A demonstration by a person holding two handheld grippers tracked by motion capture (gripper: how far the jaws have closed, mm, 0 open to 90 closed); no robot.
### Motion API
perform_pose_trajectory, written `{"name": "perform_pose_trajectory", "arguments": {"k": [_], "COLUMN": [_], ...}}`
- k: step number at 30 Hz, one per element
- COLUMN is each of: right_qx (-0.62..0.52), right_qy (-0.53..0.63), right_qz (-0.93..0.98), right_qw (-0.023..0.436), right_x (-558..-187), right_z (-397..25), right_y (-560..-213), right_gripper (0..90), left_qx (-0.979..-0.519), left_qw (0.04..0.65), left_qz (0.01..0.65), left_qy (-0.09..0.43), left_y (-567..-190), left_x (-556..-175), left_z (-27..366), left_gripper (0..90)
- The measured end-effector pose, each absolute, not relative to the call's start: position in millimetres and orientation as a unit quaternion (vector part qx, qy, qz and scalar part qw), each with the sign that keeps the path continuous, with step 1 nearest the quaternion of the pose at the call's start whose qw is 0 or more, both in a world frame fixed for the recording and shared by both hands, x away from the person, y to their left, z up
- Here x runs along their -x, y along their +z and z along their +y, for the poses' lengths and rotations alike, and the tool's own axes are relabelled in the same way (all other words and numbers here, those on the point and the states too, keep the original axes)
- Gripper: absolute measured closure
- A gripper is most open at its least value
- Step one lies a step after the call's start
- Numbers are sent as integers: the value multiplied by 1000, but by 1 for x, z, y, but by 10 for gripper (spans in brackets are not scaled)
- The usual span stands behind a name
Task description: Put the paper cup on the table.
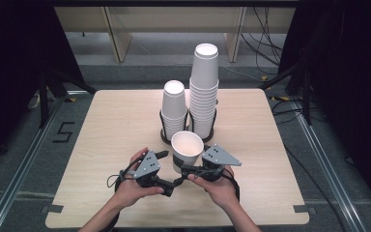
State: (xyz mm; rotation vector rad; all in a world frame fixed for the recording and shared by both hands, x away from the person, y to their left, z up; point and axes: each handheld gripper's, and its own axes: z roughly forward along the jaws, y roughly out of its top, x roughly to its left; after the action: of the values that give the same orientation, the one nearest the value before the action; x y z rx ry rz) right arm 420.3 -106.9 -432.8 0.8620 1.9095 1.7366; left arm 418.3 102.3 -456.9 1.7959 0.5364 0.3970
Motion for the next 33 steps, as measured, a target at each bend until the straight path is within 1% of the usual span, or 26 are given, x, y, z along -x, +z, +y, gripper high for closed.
{"name": "perform_pose_trajectory", "arguments": {"k": [1, 3, 4, 5, 7, 9, 11, 13, 15, 16, 18, 23, 26, 29, 31, 33], "right_qx": [-313, -318, -312, -313, -313, -315, -301, -306, -302, -310, -303, -298, -297, -298, -298, -294], "right_qy": [627, 624, 623, 626, 622, 626, 622, 616, 618, 621, 620, 619, 618, 618, 625, 623], "right_qz": [686, 688, 689, 687, 689, 689, 694, 699, 698, 695, 698, 701, 703, 707, 704, 705], "right_qw": [197, 191, 200, 194, 198, 187, 202, 195, 196, 188, 189, 189, 190, 170, 160, 171], "right_x": [-419, -419, -420, -419, -418, -417, -419, -418, -418, -417, -418, -418, -419, -419, -419, -419], "right_z": [-107, -107, -107, -105, -105, -103, -103, -103, -102, -101, -101, -101, -102, -101, -101, -102], "right_y": [-432, -432, -432, -432, -432, -432, -432, -433, -433, -434, -434, -433, -432, -431, -432, -431], "right_gripper": [162, 162, 161, 161, 161, 160, 159, 158, 156, 155, 152, 138, 108, 16, 5, 5], "left_qx": [-768, -767, -764, -769, -768, -767, -764, -759, -758, -760, -763, -762, -759, -755, -753, -751], "left_qw": [574, 577, 582, 577, 579, 579, 582, 589, 589, 587, 584, 585, 587, 591, 595, 598], "left_qz": [228, 224, 218, 218, 216, 218, 220, 218, 219, 220, 220, 217, 217, 219, 219, 215], "left_qy": [169, 169, 170, 171, 171, 171, 170, 168, 171, 170, 170, 175, 177, 178, 177, 179], "left_y": [-456, -456, -456, -455, -455, -454, -454, -454, -454, -454, -453, -454, -453, -452, -452, -453], "left_x": [-419, -421, -422, -422, -424, -425, -426, -428, -428, -427, -426, -426, -426, -426, -426, -427], "left_z": [101, 99, 97, 97, 94, 93, 92, 91, 90, 91, 91, 92, 93, 94, 94, 94], "left_gripper": [0, 0, 1, 11, 37, 72, 114, 141, 151, 163, 191, 203, 208, 210, 211, 211]}}
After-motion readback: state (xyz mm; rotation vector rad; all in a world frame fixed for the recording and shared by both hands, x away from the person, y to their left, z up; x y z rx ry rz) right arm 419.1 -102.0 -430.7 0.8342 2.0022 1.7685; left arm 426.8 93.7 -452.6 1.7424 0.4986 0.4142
